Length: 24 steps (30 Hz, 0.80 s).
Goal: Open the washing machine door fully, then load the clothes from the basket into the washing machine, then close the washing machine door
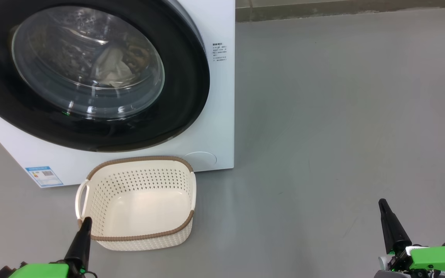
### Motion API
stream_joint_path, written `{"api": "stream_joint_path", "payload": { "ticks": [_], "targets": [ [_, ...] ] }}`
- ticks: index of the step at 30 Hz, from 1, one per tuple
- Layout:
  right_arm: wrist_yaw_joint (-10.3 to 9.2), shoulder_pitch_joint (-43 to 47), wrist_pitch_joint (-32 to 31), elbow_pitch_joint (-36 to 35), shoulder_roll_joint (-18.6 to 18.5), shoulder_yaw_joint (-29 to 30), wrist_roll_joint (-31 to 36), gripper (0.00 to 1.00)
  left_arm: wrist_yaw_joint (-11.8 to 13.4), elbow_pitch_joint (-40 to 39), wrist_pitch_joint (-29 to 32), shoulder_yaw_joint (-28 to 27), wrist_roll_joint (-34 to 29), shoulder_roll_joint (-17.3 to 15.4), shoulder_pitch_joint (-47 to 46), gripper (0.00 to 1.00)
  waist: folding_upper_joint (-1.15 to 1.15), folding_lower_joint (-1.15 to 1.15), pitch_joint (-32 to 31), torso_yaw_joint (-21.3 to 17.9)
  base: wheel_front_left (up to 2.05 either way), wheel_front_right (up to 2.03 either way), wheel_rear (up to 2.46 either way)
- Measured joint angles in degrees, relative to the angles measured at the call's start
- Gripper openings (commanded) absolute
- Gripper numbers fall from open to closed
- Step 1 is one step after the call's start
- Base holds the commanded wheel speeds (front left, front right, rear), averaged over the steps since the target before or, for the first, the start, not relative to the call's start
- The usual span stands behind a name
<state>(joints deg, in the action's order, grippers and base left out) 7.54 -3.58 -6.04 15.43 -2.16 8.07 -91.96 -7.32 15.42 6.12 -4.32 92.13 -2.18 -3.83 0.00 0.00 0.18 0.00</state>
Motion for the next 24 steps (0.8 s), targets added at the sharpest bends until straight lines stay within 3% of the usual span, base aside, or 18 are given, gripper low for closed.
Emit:
{"api": "stream_joint_path", "payload": {
  "ticks": [24],
  "targets": [
    [0.00, 0.0, 0.0, 0.0, 0.0, 0.0, 0.0, 0.00, 0.0, 0.0, 0.0, -0.1, 0.0, 0.0, 0.0, 0.00, 0.00, 0.00, 0.0, 0.0, 0.00, 0.00, 0.00]
  ]
}}
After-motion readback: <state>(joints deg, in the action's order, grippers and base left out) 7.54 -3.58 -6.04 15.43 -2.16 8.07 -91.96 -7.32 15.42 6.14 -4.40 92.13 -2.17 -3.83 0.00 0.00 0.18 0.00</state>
